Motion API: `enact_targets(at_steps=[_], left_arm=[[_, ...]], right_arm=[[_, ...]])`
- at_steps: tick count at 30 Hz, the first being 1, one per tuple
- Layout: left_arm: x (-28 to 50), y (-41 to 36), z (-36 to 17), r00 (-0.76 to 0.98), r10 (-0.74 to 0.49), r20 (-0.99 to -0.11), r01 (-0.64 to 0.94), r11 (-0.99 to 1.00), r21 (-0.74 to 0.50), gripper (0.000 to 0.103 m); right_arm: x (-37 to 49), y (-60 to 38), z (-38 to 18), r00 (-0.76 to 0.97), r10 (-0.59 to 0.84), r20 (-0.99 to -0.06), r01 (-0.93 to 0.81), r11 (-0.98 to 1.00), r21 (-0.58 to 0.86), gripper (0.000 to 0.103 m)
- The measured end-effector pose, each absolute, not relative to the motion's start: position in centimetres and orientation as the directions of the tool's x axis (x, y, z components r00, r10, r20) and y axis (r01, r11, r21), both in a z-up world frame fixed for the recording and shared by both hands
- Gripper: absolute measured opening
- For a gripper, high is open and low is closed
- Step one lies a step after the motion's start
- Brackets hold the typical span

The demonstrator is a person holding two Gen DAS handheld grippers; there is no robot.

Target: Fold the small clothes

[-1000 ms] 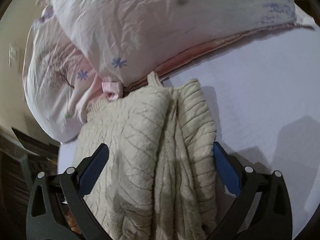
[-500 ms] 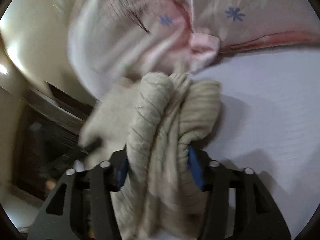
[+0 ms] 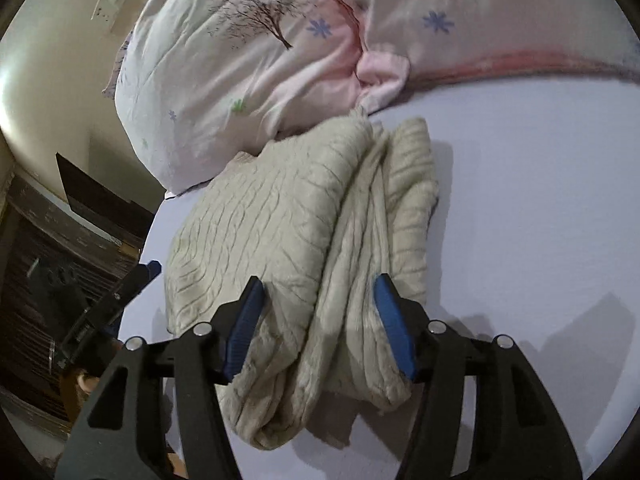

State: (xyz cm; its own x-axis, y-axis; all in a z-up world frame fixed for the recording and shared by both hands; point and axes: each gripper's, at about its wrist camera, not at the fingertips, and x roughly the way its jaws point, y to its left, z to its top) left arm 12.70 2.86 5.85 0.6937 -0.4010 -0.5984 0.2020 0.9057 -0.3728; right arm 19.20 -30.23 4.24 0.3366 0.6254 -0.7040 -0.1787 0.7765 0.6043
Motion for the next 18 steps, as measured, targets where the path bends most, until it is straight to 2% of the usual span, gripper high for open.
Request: enact_targets(at_steps=[3,7,9,13,18], left_arm=[[12.5,3.4,5.3,0.685,-0.436,-0.584,0.208,0.885,-0.416,0.069],[12.3,4.0,5.0,0.694,-0.448,-0.564,0.207,0.874,-0.44,0.07],[12.3,4.1,4.8,0.69,-0.458,-0.56,0.206,0.867,-0.454,0.07],[12.4,4.5,4.3,0.685,-0.47,-0.556,0.199,0.855,-0.479,0.071],[12.7,4.9,3.8,0.674,-0.493,-0.551,0.194,0.837,-0.511,0.071]], right_arm=[[19.2,-29.4,4.6,0.341,0.646,-0.682,-0.196,0.759,0.621,0.058],[18.7,-27.9,6.1,0.391,0.583,-0.712,-0.238,0.812,0.533,0.057],[18.3,-28.0,6.6,0.425,0.559,-0.712,-0.239,0.828,0.508,0.052],[17.6,-29.5,6.9,0.369,0.672,-0.641,-0.225,0.734,0.641,0.052],[17.4,-29.0,5.4,0.276,0.627,-0.728,-0.165,0.778,0.607,0.055]])
